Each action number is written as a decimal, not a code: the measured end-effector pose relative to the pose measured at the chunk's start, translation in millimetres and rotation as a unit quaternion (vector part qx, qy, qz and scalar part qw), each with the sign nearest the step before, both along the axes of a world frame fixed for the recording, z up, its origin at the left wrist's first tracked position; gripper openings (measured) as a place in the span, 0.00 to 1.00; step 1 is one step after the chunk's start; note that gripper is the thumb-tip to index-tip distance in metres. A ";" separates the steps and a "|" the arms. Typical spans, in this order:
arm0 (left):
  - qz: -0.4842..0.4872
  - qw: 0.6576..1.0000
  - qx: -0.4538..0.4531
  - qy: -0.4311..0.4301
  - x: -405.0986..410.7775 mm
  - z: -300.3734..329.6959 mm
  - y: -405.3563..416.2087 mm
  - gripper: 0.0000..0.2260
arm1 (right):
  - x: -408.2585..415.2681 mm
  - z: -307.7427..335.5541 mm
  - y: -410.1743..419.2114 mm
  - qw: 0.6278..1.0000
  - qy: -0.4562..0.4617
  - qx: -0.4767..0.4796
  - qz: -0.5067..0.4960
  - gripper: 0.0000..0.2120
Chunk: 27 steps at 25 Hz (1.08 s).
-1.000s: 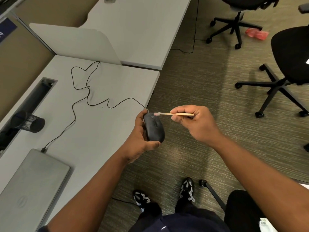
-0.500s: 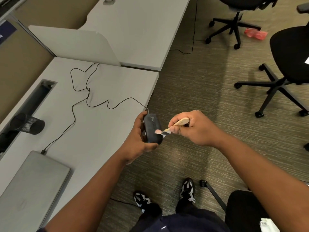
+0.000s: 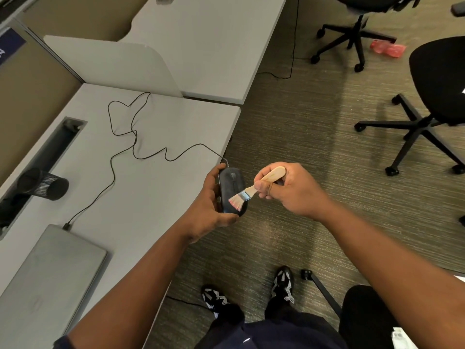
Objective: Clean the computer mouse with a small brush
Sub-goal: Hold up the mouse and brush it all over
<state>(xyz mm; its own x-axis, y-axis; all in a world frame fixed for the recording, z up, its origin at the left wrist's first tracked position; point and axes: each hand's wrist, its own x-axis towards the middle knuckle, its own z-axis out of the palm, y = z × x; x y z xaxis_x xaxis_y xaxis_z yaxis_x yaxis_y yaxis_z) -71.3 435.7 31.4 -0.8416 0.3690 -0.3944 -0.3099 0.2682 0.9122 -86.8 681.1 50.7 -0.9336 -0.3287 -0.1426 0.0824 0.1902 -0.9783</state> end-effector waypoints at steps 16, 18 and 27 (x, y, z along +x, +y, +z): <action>-0.016 1.000 -0.016 -0.001 2.8 -0.6 0.1 0.54 | -1.8 -8.4 -3.4 0.994 0.049 0.046 -0.082 0.03; -0.021 1.000 -0.021 -0.003 3.9 -0.1 0.8 0.54 | -2.4 -9.4 -3.7 0.993 0.055 0.058 -0.091 0.03; -0.037 0.999 -0.004 -0.030 9.6 1.3 4.3 0.53 | -5.9 -16.2 -3.1 0.977 0.093 0.111 -0.154 0.03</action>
